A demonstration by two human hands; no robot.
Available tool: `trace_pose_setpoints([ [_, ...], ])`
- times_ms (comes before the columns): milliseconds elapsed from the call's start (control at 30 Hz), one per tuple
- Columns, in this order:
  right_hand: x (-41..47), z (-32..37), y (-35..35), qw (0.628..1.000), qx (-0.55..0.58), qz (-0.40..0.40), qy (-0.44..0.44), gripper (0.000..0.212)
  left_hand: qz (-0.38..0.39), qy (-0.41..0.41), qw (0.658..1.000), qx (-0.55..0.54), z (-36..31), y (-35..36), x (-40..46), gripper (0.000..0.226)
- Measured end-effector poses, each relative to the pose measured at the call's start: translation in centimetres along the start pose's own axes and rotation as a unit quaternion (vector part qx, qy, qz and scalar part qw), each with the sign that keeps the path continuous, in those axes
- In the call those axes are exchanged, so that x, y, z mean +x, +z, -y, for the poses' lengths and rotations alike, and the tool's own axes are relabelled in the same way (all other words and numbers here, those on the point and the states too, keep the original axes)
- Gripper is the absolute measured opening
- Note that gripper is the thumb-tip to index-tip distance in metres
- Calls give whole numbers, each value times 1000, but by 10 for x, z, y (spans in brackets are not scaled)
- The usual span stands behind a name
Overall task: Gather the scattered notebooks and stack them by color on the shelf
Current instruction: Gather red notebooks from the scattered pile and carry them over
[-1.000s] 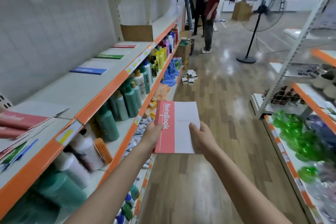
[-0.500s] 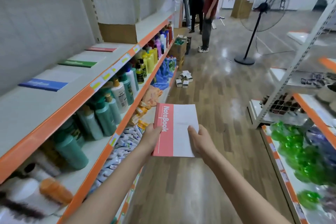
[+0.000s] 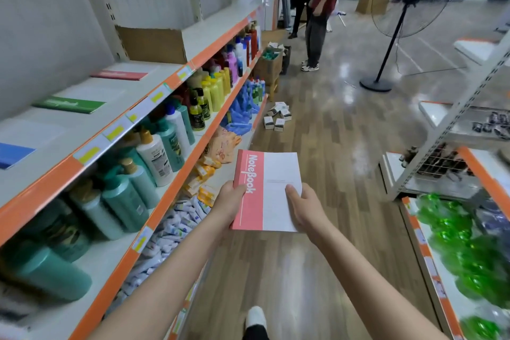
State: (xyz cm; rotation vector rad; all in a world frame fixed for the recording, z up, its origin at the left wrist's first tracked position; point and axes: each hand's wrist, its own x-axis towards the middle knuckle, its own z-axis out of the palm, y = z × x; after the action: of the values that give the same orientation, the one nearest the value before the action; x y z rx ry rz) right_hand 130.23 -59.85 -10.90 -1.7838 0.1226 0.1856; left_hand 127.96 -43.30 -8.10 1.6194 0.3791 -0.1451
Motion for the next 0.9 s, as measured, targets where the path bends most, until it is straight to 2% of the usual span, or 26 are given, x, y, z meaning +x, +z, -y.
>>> trace_pose_setpoints([
  [100, 43, 6, -1, 1000, -2, 0, -10, 18, 8, 5, 1000, -9, -12, 4, 39, 19],
  [233, 105, 23, 2, 1000, -9, -5, -9, 26, 6, 7, 1000, -20, -34, 5, 98, 19],
  [400, 175, 45, 7, 1000, -12, -3, -9, 27, 7, 10, 1000, -26, -64, 5, 162, 18],
  [767, 283, 63, -2, 1000, -7, -6, -2, 28, 15, 16, 1000, -12, -103, 23, 266, 18],
  [900, 325, 67, -8, 1000, -7, 13, -8, 24, -4, 26, 999, -23, -112, 33, 302, 18],
])
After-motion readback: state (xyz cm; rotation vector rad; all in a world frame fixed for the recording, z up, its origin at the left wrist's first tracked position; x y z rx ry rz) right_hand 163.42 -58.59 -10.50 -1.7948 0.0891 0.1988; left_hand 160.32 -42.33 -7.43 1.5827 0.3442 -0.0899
